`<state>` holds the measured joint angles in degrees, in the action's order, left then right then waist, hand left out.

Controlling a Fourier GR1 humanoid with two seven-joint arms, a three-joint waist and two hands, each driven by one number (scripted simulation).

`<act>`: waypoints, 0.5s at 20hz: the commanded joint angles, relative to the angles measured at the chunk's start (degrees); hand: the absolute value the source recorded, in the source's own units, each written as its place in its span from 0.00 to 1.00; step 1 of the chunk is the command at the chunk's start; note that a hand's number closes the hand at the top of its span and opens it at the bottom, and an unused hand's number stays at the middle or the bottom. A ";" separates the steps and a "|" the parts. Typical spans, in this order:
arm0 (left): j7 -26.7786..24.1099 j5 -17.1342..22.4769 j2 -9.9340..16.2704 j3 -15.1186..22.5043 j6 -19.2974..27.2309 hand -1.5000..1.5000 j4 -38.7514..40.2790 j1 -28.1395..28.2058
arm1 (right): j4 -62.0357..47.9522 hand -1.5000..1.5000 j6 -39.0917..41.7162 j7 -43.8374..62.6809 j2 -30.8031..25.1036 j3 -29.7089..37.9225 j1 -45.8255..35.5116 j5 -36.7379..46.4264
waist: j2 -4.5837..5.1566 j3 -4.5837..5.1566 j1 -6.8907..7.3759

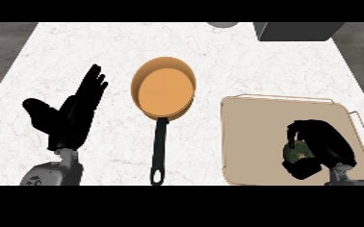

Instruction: Pick the squash from the tray and place it in the pot

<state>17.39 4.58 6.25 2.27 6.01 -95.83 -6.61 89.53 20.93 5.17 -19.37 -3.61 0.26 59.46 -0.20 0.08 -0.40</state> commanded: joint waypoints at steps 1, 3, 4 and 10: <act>0.41 0.17 -0.31 0.15 -0.06 0.50 0.43 -0.52 | 7.17 1.00 1.34 18.90 14.33 -4.28 0.41 3.02 | -0.30 0.20 -0.62; 0.36 0.40 1.32 -1.35 -0.58 0.50 0.55 -1.18 | 6.77 1.00 -1.81 26.69 18.72 -6.38 0.63 2.33 | -0.15 0.19 -0.07; 1.34 -0.98 -0.34 0.29 1.12 0.50 0.32 -1.97 | 8.45 1.00 -2.98 30.30 18.86 -10.18 2.25 2.64 | -0.35 0.09 -0.63; 2.59 -0.51 -0.14 0.20 0.80 0.50 -0.48 -2.26 | 18.32 1.00 -8.08 56.86 19.25 -26.84 -0.71 8.47 | -0.34 0.09 0.28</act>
<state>18.86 4.46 6.33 2.35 6.18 -96.34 -7.30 103.28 15.77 47.11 -1.90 -21.35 0.99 63.18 -0.60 0.17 -0.15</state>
